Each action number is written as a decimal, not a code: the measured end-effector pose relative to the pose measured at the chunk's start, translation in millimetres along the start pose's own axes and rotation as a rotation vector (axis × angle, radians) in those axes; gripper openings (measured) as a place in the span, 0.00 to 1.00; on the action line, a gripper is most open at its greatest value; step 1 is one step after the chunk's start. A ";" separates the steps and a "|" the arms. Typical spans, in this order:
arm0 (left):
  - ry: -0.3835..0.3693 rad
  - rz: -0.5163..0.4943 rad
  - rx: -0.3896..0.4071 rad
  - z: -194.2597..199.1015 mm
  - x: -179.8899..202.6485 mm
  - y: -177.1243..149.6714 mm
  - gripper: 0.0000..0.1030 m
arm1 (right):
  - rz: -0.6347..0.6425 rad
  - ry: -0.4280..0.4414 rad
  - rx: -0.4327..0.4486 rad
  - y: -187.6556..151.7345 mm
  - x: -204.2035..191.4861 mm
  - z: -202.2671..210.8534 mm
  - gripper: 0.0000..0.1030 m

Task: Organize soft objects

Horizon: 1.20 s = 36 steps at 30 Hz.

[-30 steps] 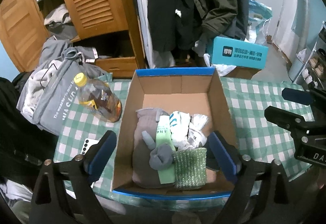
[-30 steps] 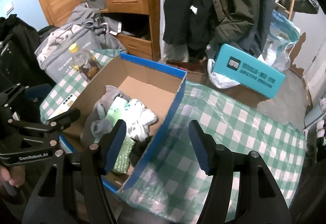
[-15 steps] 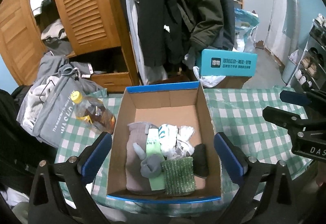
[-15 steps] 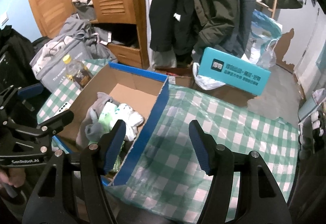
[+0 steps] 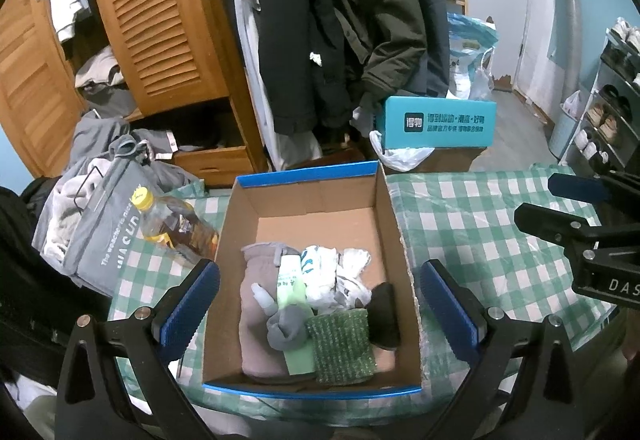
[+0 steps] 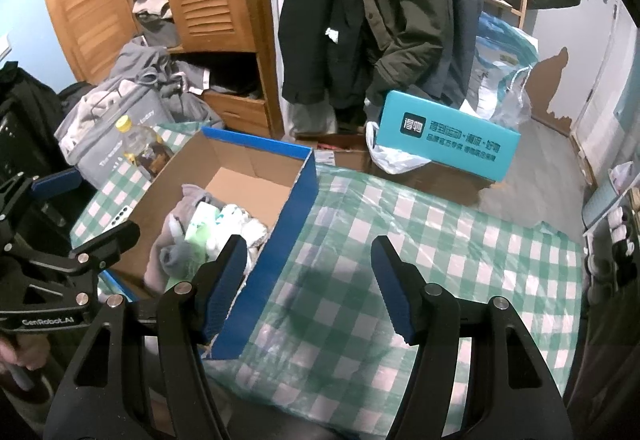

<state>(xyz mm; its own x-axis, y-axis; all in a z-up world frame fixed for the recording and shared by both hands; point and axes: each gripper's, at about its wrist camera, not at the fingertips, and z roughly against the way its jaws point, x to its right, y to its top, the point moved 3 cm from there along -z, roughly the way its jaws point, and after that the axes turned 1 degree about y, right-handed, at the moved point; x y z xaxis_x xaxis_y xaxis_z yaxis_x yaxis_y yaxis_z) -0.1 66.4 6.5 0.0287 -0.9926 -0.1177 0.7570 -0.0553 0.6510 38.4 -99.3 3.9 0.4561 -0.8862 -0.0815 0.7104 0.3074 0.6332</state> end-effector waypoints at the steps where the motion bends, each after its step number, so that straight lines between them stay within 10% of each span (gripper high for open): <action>1: 0.000 0.001 0.000 0.2 0.4 0.2 0.98 | -0.001 0.000 0.000 -0.2 1.0 0.3 0.62; 36: -0.001 0.001 -0.003 1.3 2.3 0.7 0.98 | 0.000 0.000 0.002 -1.3 3.7 1.3 0.62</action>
<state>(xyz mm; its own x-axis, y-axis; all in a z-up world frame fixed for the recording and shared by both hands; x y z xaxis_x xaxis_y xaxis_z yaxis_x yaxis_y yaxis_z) -0.3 63.9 7.7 0.0289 -0.9928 -0.1163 0.7586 -0.0540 0.6493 38.4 -103.5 3.8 0.4558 -0.8863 -0.0819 0.7094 0.3062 0.6348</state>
